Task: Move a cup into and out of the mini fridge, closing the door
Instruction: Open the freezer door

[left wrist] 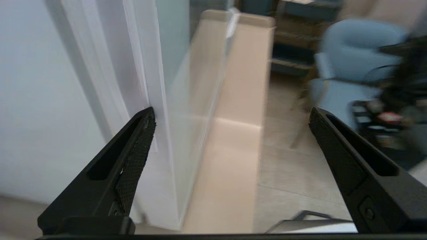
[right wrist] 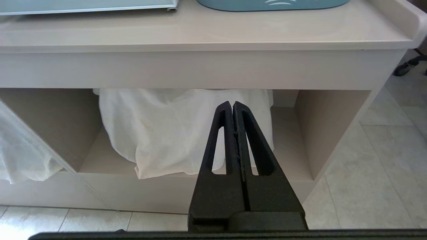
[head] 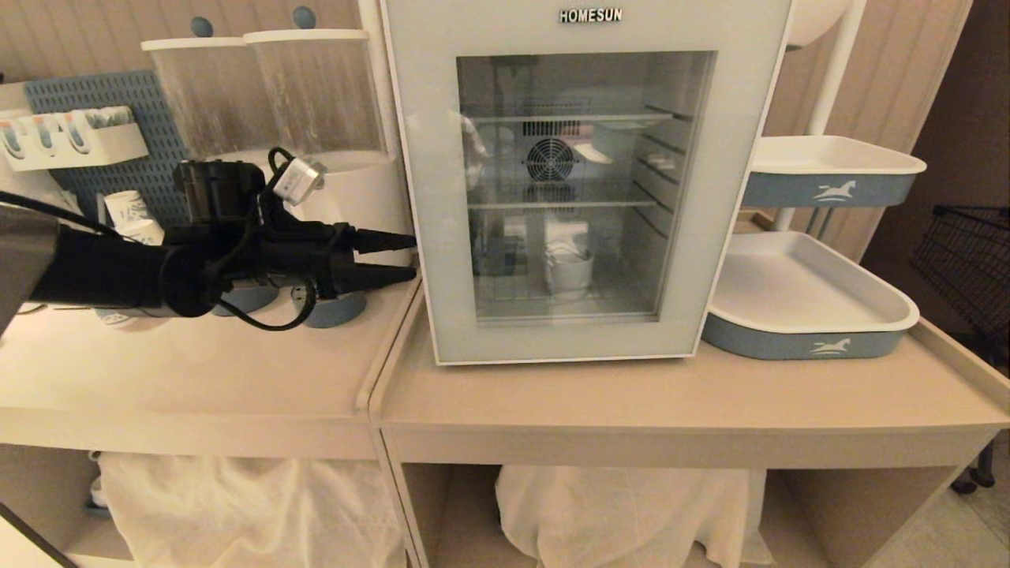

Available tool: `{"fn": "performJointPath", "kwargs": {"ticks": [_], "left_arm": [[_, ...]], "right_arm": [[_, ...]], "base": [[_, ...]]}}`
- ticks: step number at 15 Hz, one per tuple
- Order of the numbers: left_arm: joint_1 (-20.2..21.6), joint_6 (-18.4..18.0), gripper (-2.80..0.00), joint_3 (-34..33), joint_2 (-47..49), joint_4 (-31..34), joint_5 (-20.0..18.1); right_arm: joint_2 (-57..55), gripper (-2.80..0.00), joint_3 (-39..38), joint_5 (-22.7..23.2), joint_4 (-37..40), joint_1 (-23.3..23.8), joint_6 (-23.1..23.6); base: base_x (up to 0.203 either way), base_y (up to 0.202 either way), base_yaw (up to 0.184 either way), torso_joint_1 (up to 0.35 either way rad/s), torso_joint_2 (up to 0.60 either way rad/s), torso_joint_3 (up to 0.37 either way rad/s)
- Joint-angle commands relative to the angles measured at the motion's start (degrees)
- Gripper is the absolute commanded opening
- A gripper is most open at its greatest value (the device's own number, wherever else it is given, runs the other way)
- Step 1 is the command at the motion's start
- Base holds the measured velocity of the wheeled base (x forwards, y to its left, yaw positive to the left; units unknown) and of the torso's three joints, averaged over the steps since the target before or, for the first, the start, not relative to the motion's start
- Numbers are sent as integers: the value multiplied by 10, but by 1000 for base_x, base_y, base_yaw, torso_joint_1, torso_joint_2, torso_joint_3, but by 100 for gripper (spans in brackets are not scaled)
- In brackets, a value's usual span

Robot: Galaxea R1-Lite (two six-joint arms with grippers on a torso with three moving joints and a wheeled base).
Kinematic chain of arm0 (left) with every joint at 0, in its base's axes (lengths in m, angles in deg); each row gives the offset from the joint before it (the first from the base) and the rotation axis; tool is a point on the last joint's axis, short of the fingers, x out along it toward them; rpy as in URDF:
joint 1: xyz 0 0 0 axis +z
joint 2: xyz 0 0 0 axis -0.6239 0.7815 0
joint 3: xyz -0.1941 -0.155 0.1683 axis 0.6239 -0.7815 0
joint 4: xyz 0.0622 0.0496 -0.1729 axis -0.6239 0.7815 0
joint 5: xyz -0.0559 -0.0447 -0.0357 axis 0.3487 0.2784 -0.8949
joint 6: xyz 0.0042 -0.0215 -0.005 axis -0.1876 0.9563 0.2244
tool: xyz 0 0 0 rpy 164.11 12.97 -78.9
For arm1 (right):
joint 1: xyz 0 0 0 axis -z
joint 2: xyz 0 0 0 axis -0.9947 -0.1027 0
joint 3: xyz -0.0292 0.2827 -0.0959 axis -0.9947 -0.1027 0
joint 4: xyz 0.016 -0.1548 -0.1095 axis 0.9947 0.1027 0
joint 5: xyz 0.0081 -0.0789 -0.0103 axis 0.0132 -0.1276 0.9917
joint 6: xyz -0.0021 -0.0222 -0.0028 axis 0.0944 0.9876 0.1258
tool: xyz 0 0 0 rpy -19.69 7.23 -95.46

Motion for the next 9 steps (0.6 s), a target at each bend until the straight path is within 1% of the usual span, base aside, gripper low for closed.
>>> {"fn": "performJointPath", "kwargs": {"ticks": [1,3,7,8,9], "left_arm": [[-4,-16,0,0,9,-2,38],[-9,-18,0,0,11,-2,43],[-12,-9,0,-11,7,3,34],[-12,-9,0,-19,4,5,24],[-12,-9,0,-28,-3,4,7]], "right_arm": [[-1,-280,0,0,1,0,0],[-1,-280,1,0,1,0,0],[-1,-280,1,0,2,0,0],[-1,-280,1,0,2,0,0],[-1,-280,1,0,2,0,0]], "base": [[0,0,0,0,0,0],[0,0,0,0,0,0],[0,0,0,0,0,0],[0,0,0,0,0,0],[0,0,0,0,0,0]]}}
